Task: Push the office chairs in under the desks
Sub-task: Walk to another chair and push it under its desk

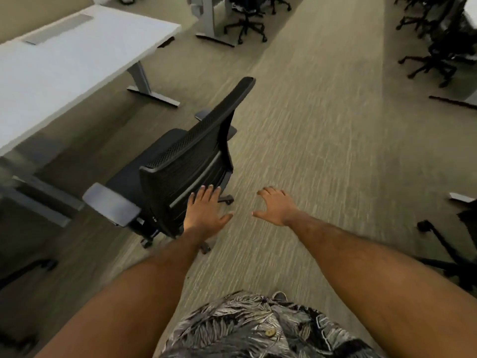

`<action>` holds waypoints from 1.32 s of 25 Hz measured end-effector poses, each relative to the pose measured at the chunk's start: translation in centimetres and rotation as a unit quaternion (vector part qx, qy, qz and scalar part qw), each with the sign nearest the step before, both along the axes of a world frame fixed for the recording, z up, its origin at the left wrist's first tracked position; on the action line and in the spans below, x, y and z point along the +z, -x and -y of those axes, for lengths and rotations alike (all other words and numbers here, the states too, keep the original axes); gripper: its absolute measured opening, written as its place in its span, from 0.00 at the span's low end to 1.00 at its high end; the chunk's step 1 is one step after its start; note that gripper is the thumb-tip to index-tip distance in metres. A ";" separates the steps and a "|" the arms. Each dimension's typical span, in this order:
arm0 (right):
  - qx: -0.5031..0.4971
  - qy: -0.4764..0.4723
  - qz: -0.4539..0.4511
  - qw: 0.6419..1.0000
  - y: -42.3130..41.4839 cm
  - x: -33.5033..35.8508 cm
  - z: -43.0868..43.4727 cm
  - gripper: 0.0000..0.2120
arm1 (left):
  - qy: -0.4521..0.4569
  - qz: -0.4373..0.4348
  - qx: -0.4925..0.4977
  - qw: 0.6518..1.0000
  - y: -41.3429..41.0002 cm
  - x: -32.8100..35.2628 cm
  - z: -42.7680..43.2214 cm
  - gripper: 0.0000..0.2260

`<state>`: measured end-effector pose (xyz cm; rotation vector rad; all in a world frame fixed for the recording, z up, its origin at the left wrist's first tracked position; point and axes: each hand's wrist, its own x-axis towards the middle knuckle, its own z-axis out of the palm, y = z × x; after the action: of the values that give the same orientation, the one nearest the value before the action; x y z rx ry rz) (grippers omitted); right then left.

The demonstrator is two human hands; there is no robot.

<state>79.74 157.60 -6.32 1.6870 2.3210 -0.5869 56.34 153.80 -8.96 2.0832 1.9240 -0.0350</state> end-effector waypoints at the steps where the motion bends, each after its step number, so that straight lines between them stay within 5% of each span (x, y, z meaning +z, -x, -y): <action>1: 0.025 -0.011 -0.004 1.000 -0.7 0.5 -1.8 0.39 | -0.021 0.016 0.022 0.999 -0.7 0.6 -0.6 0.40; 6: 0.119 -0.152 -0.095 0.977 -1.1 4.2 -10.3 0.34 | -0.193 0.079 0.088 0.974 -3.8 5.7 -2.4 0.31; 12: 0.186 -0.329 -0.259 0.889 2.3 9.1 -19.3 0.33 | -0.419 0.023 0.050 0.906 -1.3 14.0 -7.0 0.24; 14: 0.218 -0.332 -0.253 0.882 3.4 10.4 -22.2 0.34 | -0.368 -0.003 0.104 0.924 0.7 15.8 -8.8 0.26; 16: 0.249 -0.299 -0.214 0.896 4.7 11.9 -24.8 0.37 | -0.217 -0.033 0.193 0.956 1.9 16.2 -9.8 0.33; 19: 0.290 -0.200 -0.112 0.929 6.3 13.1 -28.3 0.44 | -0.028 -0.020 0.279 0.960 2.6 15.0 -10.2 0.44; 27: 0.335 -0.255 -0.098 0.902 8.6 11.5 -34.0 0.51 | -0.045 -0.020 0.283 0.958 3.9 15.4 -13.5 0.45; 33: 0.375 -0.285 -0.186 0.862 8.7 9.3 -37.3 0.46 | -0.053 -0.016 0.305 0.951 4.4 15.8 -16.0 0.46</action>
<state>71.01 194.91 3.02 0.6636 3.3637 -0.0470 51.97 169.77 6.87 1.4590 2.5498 0.1736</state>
